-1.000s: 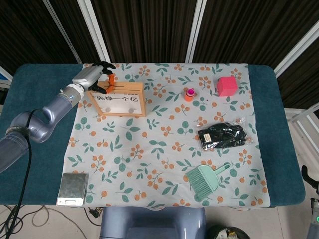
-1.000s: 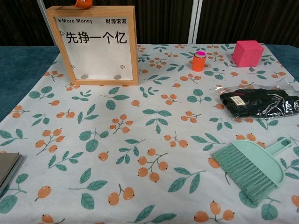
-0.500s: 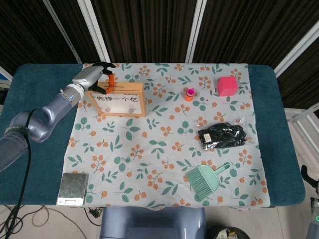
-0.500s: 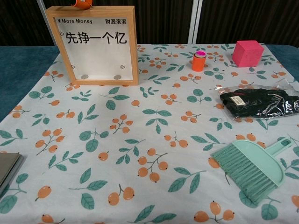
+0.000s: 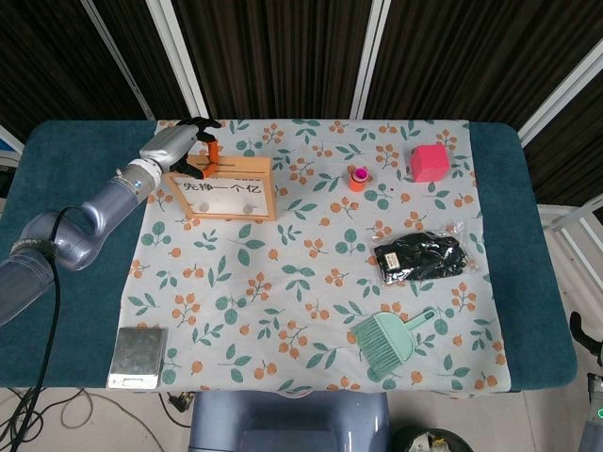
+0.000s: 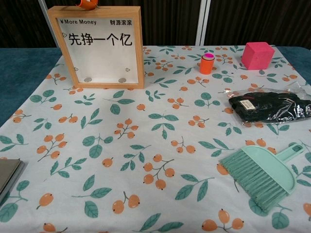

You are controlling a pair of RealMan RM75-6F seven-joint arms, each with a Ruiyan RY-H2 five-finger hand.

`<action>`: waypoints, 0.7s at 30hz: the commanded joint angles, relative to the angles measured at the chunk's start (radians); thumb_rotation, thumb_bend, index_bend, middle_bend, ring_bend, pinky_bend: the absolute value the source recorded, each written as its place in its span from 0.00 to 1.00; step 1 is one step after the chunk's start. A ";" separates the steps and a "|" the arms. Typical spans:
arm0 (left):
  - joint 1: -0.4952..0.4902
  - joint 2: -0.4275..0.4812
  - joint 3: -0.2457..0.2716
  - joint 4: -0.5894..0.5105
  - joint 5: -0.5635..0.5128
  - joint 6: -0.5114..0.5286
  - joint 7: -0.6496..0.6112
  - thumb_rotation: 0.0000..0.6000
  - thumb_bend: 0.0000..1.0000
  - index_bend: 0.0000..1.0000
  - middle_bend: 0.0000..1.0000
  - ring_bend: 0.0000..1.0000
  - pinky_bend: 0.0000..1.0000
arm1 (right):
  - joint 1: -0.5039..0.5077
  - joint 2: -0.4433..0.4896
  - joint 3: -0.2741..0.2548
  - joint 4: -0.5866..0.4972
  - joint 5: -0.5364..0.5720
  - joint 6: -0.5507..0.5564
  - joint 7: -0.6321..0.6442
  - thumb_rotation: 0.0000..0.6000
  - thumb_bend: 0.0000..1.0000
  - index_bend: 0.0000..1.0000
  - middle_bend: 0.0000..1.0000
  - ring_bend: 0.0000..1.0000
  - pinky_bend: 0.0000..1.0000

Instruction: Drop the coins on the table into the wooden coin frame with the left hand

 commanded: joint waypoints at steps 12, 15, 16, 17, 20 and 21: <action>0.002 0.008 -0.013 -0.009 -0.017 0.016 0.029 1.00 0.27 0.30 0.09 0.00 0.00 | 0.001 -0.001 0.000 0.000 0.001 -0.001 -0.001 1.00 0.39 0.17 0.07 0.03 0.00; 0.004 0.009 -0.018 -0.012 -0.026 0.018 0.037 1.00 0.26 0.27 0.08 0.00 0.00 | 0.001 -0.002 0.001 0.000 0.002 -0.001 -0.001 1.00 0.39 0.17 0.07 0.03 0.00; 0.004 0.009 -0.019 -0.013 -0.028 0.019 0.040 1.00 0.26 0.26 0.08 0.00 0.00 | 0.001 -0.002 0.001 0.000 0.002 0.000 -0.001 1.00 0.39 0.17 0.07 0.03 0.00; 0.004 0.009 -0.021 -0.013 -0.030 0.019 0.042 1.00 0.26 0.25 0.08 0.00 0.00 | 0.001 -0.002 0.001 0.000 0.002 0.000 -0.001 1.00 0.39 0.17 0.07 0.03 0.00; 0.005 0.009 -0.023 -0.015 -0.036 0.017 0.050 1.00 0.26 0.24 0.08 0.00 0.00 | 0.001 -0.002 0.002 -0.001 0.002 0.001 -0.001 1.00 0.39 0.17 0.07 0.03 0.00; 0.005 0.009 -0.024 -0.016 -0.038 0.016 0.052 1.00 0.26 0.24 0.08 0.00 0.00 | 0.001 -0.002 0.002 -0.001 0.003 0.000 -0.001 1.00 0.39 0.17 0.07 0.03 0.00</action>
